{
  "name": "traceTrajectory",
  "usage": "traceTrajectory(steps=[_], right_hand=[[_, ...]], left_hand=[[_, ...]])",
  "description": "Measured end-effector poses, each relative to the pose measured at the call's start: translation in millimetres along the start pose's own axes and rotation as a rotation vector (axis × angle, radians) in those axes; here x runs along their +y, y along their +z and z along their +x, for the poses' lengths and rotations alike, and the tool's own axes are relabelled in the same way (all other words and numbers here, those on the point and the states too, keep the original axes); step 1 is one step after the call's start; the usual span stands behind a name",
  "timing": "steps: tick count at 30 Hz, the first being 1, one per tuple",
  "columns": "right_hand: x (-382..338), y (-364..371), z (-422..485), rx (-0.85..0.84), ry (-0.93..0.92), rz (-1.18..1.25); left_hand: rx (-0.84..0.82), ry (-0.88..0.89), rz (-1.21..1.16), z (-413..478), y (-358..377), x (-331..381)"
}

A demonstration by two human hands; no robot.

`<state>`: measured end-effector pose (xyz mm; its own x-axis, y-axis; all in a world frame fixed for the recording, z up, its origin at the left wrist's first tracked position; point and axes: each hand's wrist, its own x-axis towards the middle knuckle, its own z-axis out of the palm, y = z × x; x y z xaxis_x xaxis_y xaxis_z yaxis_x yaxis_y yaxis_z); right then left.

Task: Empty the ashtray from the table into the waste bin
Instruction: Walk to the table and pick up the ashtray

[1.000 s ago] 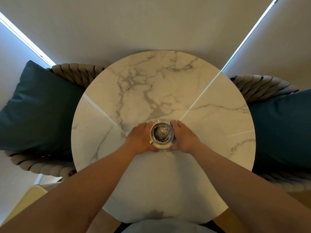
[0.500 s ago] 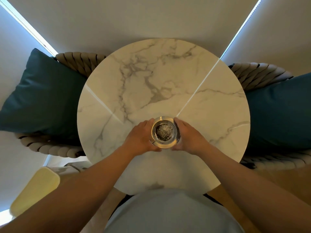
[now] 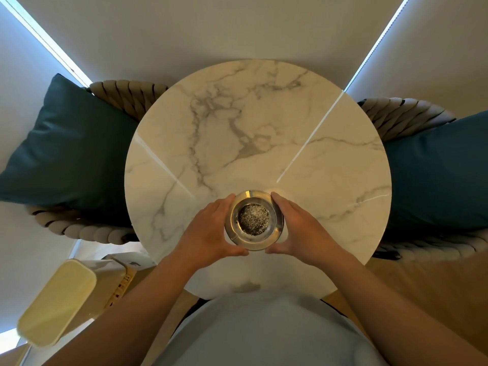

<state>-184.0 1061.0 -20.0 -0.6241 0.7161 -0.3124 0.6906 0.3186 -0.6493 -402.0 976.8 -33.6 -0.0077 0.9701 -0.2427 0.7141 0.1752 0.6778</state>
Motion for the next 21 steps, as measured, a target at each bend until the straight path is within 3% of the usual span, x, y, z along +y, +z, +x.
traceTrajectory(steps=[21], right_hand=[[-48.0,47.5,0.6,0.126,0.174,0.079]], left_hand=[[-0.145,0.127,0.063,3.2,-44.8,-42.0]])
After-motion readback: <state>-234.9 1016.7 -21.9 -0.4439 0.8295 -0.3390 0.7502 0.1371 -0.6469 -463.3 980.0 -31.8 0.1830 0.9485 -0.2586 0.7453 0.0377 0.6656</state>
